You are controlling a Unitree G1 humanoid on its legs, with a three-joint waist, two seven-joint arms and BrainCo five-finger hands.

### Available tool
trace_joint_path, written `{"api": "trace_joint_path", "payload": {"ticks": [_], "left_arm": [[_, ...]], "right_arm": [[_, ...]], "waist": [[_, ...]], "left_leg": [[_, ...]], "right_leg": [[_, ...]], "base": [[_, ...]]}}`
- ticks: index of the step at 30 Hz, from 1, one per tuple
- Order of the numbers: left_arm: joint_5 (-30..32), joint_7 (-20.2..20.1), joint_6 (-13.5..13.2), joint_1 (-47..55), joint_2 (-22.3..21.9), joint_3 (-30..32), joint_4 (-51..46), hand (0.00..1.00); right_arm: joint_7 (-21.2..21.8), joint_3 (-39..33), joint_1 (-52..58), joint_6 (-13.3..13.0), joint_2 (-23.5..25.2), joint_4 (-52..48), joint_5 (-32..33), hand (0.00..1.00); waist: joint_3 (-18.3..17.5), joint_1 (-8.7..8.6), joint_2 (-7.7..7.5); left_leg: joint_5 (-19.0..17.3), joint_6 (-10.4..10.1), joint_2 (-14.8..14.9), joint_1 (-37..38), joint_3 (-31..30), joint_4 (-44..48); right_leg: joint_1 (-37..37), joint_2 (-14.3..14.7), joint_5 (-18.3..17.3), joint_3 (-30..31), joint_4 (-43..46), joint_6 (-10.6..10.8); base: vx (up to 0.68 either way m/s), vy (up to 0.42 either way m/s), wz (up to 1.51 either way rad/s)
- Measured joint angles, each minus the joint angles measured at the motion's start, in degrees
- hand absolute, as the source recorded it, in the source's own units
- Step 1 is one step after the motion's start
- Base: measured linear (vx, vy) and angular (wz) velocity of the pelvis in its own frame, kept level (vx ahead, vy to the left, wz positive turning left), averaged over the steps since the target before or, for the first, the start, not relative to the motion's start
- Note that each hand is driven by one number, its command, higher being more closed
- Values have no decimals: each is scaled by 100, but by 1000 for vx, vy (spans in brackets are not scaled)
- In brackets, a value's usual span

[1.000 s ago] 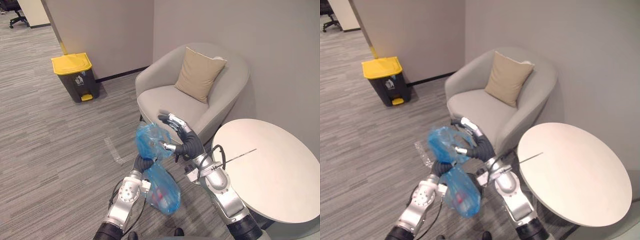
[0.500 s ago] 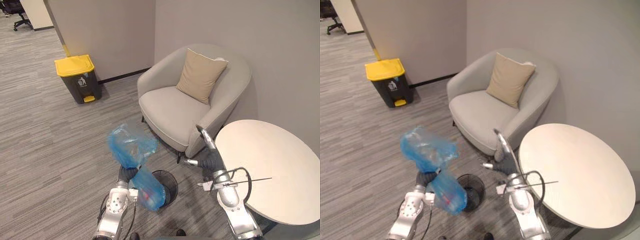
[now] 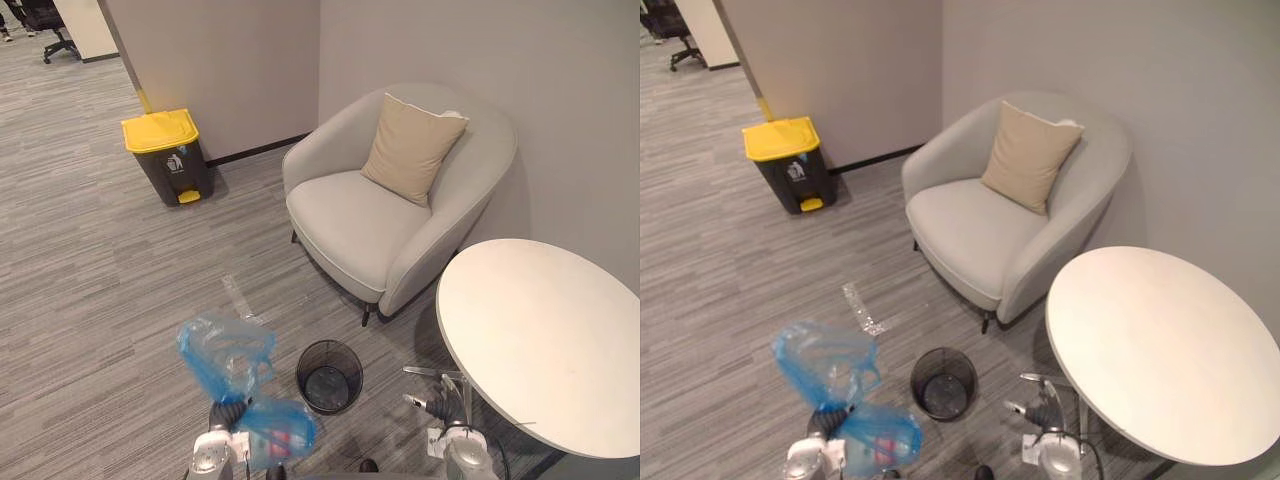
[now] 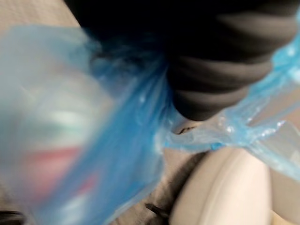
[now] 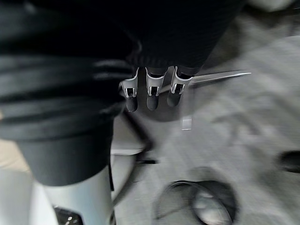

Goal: Gather rubbish on tea table into small bin, then transfer packed bag to large trash can.

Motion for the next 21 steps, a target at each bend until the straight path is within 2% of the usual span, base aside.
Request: {"api": "trace_joint_path", "payload": {"ticks": [6, 10, 12, 14, 16, 17, 18, 19, 21], "left_arm": [[-27, 0, 7, 79, -35, 154, 386, 100], [-82, 31, 6, 53, -79, 217, 394, 100], [-122, 32, 8, -50, -138, 212, 386, 100], [-131, 41, 9, -109, -118, 209, 284, 100], [-128, 41, 7, -156, -203, 211, 143, 100], [-127, 45, 6, -228, -222, 211, 80, 100], [-127, 42, 5, -279, -233, 208, -26, 100], [-127, 44, 5, -277, -244, 211, -128, 100], [-128, 46, 4, -285, -352, 224, -184, 100]], "right_arm": [[-56, -13, -119, 126, -7, 255, 110, 0], [-122, -9, -308, 211, 10, 259, 108, 0], [-167, 3, -340, 223, 58, 252, 109, 0], [-176, 62, -336, 244, 93, 249, 105, 0], [-197, 163, -327, 272, 114, 164, 102, 0], [-202, 173, -289, 275, 169, 110, 100, 0], [-210, 173, -301, 279, 251, 95, 101, 0], [-210, 197, -306, 279, 312, 12, 105, 0], [-217, 246, -376, 269, 288, -144, 106, 0]], "waist": [[127, 32, 1], [416, 80, -69], [517, 84, -130], [536, 131, -142], [572, 164, -73], [587, 156, -64], [575, 168, -120], [546, 197, -219], [557, 316, -201]], "left_leg": [[0, 3, -5, 50, 178, 0], [-107, 39, -44, -49, 306, 234], [-349, 62, -59, -343, 275, 727], [-583, 113, -64, -713, 198, 1279], [-705, 189, 4, -891, 94, 1553], [-705, 187, -19, -993, -45, 1675], [-709, 160, -82, -1081, -237, 1863], [-732, 87, -146, -1206, -336, 2031], [-719, -7, -121, -1410, -420, 2117]], "right_leg": [[-142, -4, -18, 214, 137, 18], [-387, -64, -177, 331, 606, 78], [-655, -147, -377, 353, 1106, 70], [-892, -189, -622, 393, 1550, 159], [-1000, -194, -861, 409, 1999, 217], [-1146, -186, -1176, 497, 2721, 157], [-1187, -199, -1521, 645, 3354, 181], [-1201, -213, -1715, 779, 3487, 189], [-1115, -125, -1870, 809, 3144, 49]], "base": [[-57, 7, -16], [-63, 22, -17], [-69, 10, 8], [-58, 0, 18], [-32, -15, 43], [42, -90, 90], [58, -118, 102], [22, -172, 83], [-58, -187, 33]]}}
